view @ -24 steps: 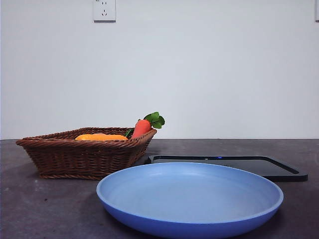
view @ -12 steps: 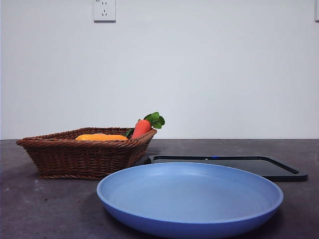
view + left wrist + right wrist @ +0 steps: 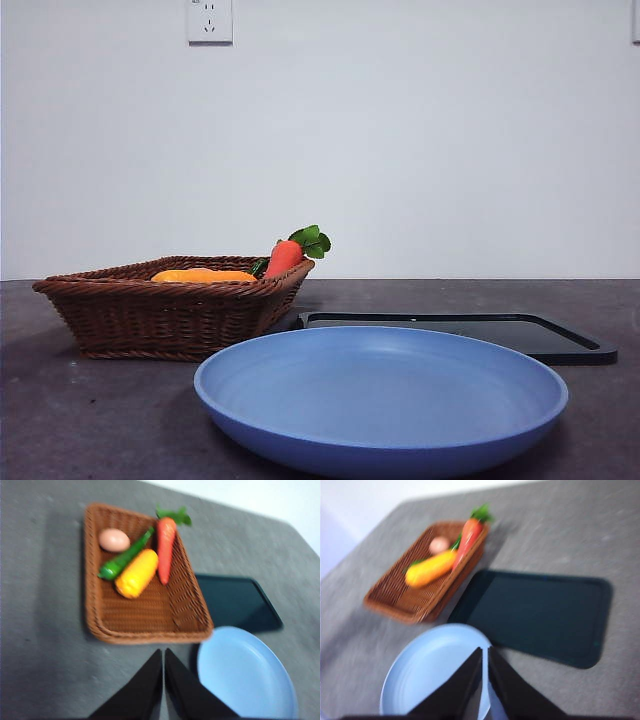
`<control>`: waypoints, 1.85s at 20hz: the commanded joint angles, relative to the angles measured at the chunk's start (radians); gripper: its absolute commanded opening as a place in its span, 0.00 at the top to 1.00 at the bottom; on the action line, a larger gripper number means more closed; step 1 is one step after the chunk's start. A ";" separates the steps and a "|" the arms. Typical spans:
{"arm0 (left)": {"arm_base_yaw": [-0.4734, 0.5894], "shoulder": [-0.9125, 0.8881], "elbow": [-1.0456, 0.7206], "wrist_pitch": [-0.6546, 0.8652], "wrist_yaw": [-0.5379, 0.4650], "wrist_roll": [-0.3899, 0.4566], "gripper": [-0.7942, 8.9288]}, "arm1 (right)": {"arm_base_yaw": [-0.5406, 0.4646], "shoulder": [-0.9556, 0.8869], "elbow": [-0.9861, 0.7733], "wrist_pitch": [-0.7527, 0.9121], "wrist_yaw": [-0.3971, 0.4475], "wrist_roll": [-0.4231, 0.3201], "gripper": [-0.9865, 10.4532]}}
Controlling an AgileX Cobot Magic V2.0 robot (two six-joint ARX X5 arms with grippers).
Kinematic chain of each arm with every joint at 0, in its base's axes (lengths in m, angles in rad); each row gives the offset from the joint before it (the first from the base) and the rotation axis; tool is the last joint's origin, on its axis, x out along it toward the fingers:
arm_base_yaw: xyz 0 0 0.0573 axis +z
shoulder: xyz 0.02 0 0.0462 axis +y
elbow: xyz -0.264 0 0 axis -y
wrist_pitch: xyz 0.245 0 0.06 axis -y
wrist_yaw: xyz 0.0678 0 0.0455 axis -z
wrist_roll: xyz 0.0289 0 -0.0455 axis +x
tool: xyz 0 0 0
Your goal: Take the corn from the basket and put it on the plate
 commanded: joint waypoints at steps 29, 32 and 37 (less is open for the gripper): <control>-0.054 0.051 0.042 -0.016 0.044 0.067 0.52 | 0.212 0.545 0.088 0.001 0.012 -0.051 0.65; -0.054 0.051 0.042 -0.016 0.044 0.067 0.52 | 0.233 0.678 0.088 0.054 0.012 -0.051 0.66; -0.054 0.051 0.042 -0.016 0.045 0.067 0.52 | 0.264 0.851 0.089 0.125 0.013 -0.051 0.66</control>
